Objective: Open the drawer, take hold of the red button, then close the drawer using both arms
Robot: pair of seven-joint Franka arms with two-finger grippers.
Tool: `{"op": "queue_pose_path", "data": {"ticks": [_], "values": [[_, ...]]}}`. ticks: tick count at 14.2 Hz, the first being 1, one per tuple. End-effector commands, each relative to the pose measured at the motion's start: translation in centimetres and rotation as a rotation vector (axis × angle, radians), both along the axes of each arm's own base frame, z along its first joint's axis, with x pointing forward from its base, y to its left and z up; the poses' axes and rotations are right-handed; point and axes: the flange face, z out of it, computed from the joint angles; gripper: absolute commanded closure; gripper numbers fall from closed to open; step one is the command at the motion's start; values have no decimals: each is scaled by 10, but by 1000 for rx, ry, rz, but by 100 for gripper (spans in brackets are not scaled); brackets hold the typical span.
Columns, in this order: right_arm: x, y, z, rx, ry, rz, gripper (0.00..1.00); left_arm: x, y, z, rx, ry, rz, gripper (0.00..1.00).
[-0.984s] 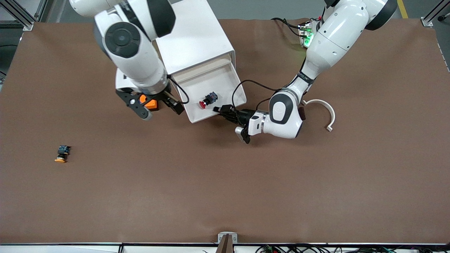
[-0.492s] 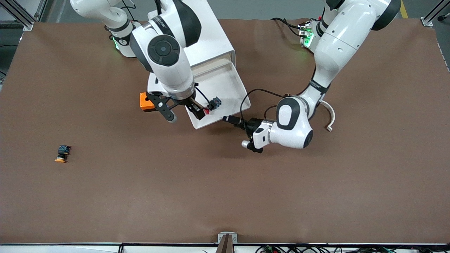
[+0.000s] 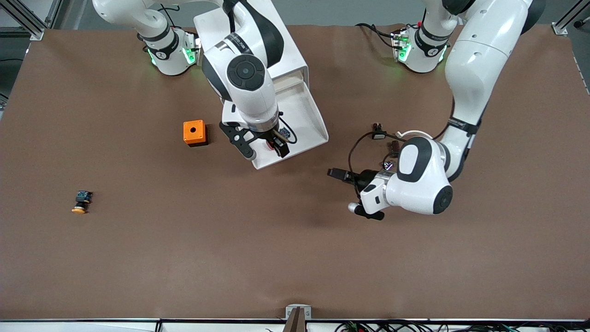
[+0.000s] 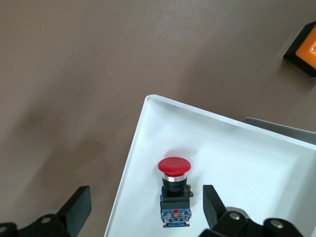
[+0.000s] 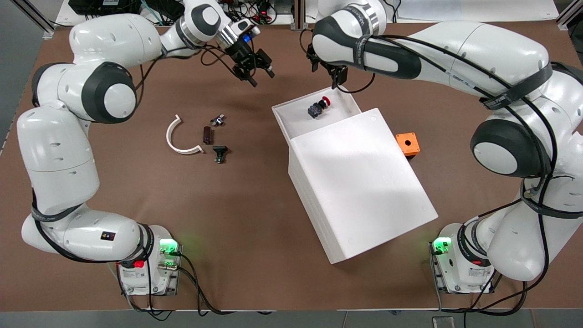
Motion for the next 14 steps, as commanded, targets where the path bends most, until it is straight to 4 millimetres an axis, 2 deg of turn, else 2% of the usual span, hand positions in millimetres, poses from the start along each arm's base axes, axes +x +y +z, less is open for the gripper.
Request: {"op": "queue_pose_path", "data": {"ticks": [1, 3, 5, 7, 9, 12, 13, 14], "values": [[-6, -5, -22, -8, 22, -19, 0, 1, 1, 28, 245, -126, -81, 0], [-18, 4, -34, -10, 21, -1, 0, 2, 5, 31, 363, -162, -63, 0], [-29, 11, -47, -5, 11, 16, 0, 4, 8, 47, 445, -147, 98, 0], [-32, 13, -51, -12, 19, 24, 0, 3, 7, 54, 575, -153, 274, 0], [-41, 21, -60, -25, 30, 41, 0, 0, 0, 53, 619, -138, 364, 0], [-46, 22, -68, -38, 47, 50, 0, -1, -11, 48, 631, -126, 479, 0], [-47, 23, -69, -37, 48, 51, 2, 0, -12, 45, 624, -133, 498, 0], [-47, 23, -68, -37, 48, 51, 17, -1, -12, 35, 626, -126, 505, 0]]}}
